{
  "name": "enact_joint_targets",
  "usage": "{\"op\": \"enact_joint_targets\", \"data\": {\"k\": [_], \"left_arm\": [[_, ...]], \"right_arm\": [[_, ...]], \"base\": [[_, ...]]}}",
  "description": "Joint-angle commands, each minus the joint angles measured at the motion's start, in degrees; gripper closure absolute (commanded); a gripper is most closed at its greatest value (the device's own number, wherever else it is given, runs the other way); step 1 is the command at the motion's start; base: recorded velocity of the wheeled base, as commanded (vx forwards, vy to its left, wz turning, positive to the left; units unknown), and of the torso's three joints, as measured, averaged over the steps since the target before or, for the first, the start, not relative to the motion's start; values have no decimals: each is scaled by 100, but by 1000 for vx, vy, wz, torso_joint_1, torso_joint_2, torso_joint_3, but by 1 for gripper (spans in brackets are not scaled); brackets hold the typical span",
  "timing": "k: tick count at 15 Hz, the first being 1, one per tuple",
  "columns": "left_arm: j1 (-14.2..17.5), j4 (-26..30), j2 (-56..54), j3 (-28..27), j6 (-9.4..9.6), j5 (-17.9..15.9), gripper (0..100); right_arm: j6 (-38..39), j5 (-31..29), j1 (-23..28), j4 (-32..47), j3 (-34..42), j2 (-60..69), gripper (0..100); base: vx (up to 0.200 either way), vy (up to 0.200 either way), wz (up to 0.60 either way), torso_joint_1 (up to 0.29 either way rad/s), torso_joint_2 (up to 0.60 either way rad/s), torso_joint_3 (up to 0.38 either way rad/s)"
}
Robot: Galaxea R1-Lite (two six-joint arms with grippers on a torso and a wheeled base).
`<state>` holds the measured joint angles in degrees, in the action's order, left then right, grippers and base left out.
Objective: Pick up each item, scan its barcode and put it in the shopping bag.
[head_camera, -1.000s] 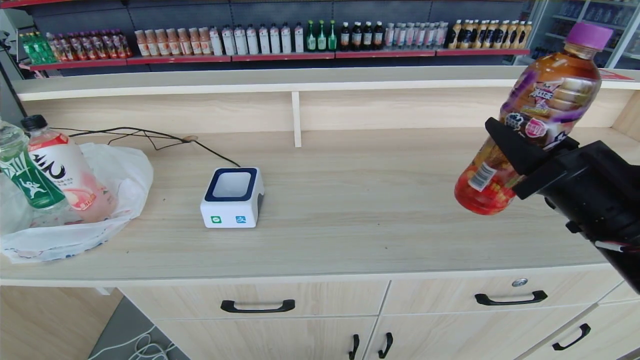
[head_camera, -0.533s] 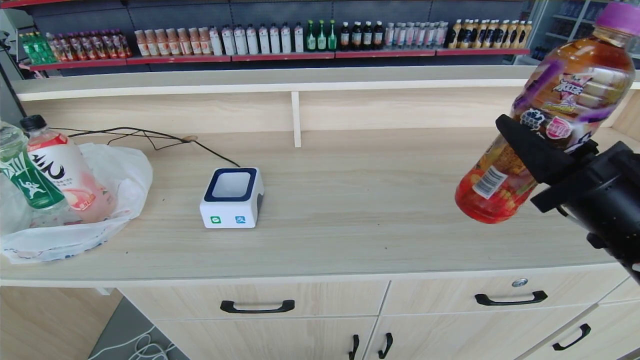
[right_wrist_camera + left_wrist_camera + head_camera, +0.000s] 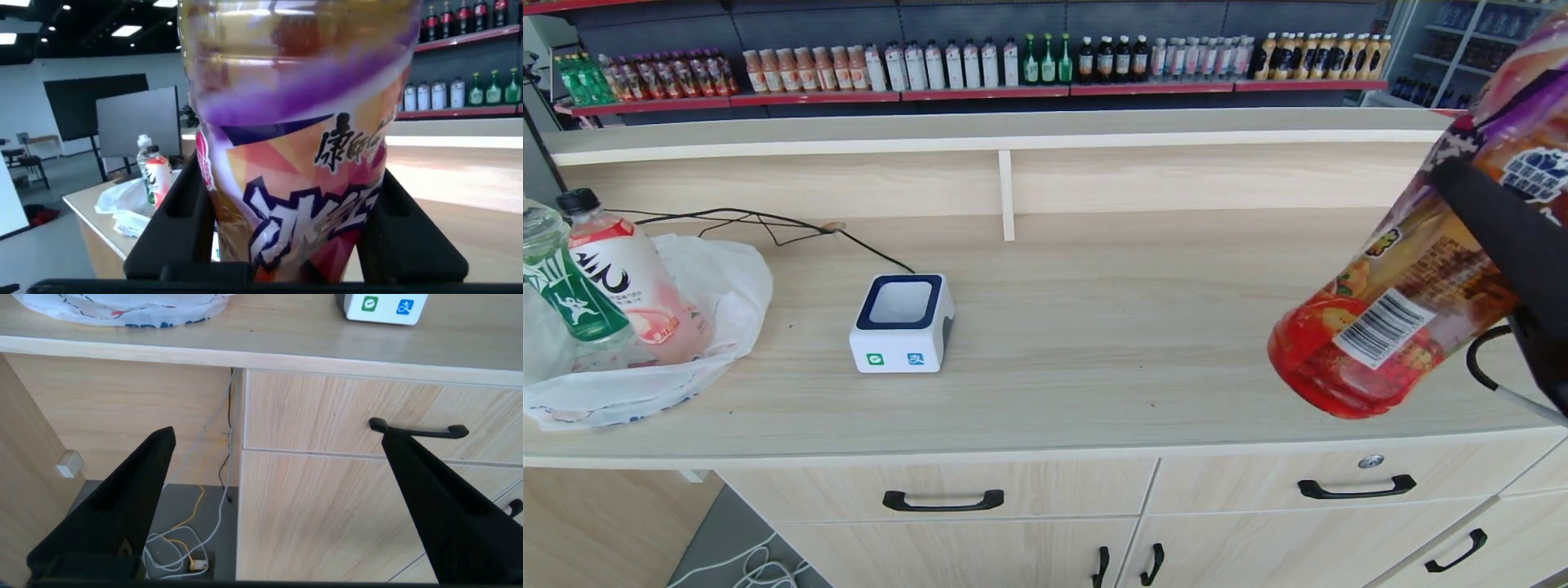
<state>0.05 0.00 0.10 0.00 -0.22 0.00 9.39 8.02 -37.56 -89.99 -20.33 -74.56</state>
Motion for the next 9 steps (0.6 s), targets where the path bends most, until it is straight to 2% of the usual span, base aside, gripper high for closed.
{"op": "enact_joint_targets", "data": {"k": [1, 5, 7, 9], "left_arm": [[4, 0, 8, 0, -4, 0, 0], [4, 0, 8, 0, -4, 0, 0], [-5, 0, 8, 0, -4, 0, 0], [4, 0, -1, 0, -4, 0, 0]], "right_arm": [[90, 6, -603, -1, 100, -120, 100], [538, 332, -647, -1, -261, -560, 100], [1004, 701, -656, -1, -533, -604, 100], [1487, 815, -647, -1, -542, -613, 100]], "base": [[0, 0, 0, 0, 0, 0], [0, 0, 0, 0, 0, 0], [0, 0, 0, 0, 0, 0], [0, 0, 0, 0, 0, 0]]}}
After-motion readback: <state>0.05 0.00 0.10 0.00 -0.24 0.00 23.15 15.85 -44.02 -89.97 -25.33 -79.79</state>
